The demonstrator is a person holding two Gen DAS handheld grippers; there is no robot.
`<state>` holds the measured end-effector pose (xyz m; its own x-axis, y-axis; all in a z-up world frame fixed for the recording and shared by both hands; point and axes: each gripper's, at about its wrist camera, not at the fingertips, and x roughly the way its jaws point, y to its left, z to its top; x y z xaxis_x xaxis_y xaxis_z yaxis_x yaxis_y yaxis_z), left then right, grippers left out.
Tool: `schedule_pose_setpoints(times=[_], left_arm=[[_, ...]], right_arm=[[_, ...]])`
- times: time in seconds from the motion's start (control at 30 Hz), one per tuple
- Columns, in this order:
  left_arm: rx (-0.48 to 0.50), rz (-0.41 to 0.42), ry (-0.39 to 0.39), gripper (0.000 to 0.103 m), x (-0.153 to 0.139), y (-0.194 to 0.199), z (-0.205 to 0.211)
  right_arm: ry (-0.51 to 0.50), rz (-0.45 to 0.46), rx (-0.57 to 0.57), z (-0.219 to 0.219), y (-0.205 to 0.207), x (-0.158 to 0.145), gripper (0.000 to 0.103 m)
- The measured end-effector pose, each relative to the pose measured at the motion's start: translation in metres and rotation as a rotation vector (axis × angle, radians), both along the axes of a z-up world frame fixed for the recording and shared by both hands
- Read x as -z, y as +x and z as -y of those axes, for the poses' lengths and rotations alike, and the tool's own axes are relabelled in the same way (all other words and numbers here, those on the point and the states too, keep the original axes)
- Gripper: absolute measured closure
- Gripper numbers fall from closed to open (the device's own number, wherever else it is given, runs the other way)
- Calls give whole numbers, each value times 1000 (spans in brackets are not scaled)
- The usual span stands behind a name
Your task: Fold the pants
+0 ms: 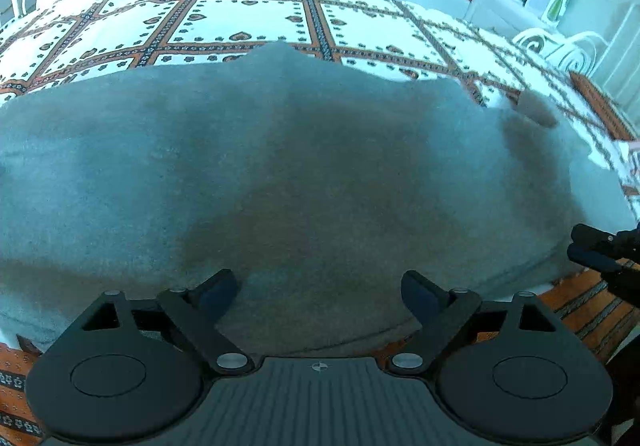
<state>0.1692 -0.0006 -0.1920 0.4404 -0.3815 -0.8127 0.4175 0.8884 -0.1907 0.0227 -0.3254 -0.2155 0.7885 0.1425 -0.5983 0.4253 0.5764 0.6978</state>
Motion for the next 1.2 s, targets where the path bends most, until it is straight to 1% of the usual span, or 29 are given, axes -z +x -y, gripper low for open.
schedule_pose_setpoints(times=[0.07,0.13,0.17,0.2,0.23,0.27,0.3,0.33,0.4,0.47,0.5,0.53,0.57,0.6,0.67,0.7,0.77,0.83,0.9,0.97,1.07,1.17,1.2], left_arm=[[15,9,-10,14,-2,-2,5],[32,13,6,14,0,-4,12],[36,13,14,14,2,-5,14],[39,15,23,14,3,-5,16],[41,16,29,14,3,-5,17],[41,16,31,14,3,-5,17],[39,14,29,14,3,-4,17],[39,13,27,14,3,-4,16],[41,14,24,14,3,-4,15],[41,15,18,13,2,-5,15],[39,13,19,13,3,-4,15],[41,13,26,13,3,-4,15],[45,17,34,13,3,-5,17],[49,23,43,13,2,-6,18],[54,36,36,13,-2,-10,20],[61,43,25,13,-5,-12,22],[97,66,-1,13,-11,-16,30],[139,83,-1,13,-14,-20,43],[175,78,4,13,-12,-22,57],[196,57,14,13,-6,-21,69],[206,47,26,12,-1,-20,79],[202,44,21,8,1,-20,83],[204,45,22,8,1,-20,83]], right_arm=[[35,4,0,2,7,2,83],[70,-25,-32,-3,13,2,80],[101,-37,-40,-5,16,7,78],[119,-44,-36,-6,19,11,78],[118,-38,-20,-7,19,12,86],[77,-23,-7,-9,22,9,100],[38,-7,-11,-11,26,5,103],[22,6,-19,-15,34,-1,103],[-41,56,-35,-22,31,-20,103],[-209,124,-105,-40,21,-53,103],[-257,125,-119,-45,15,-59,103],[-282,84,-118,-45,11,-55,103],[-284,30,-114,-44,11,-43,103],[-272,-23,-106,-41,13,-30,103],[-241,-89,-116,-39,18,-7,103],[-227,-86,-113,-38,16,-2,103],[-181,-62,-109,-30,13,-7,88],[-126,-32,-82,-15,7,-8,82],[-105,-26,-64,-2,4,-13,82],[-121,-46,-32,16,6,-16,84],[-77,-59,37,46,-3,-10,85],[-34,-59,90,64,12,-3,85],[-34,-56,109,70,17,0,85]])
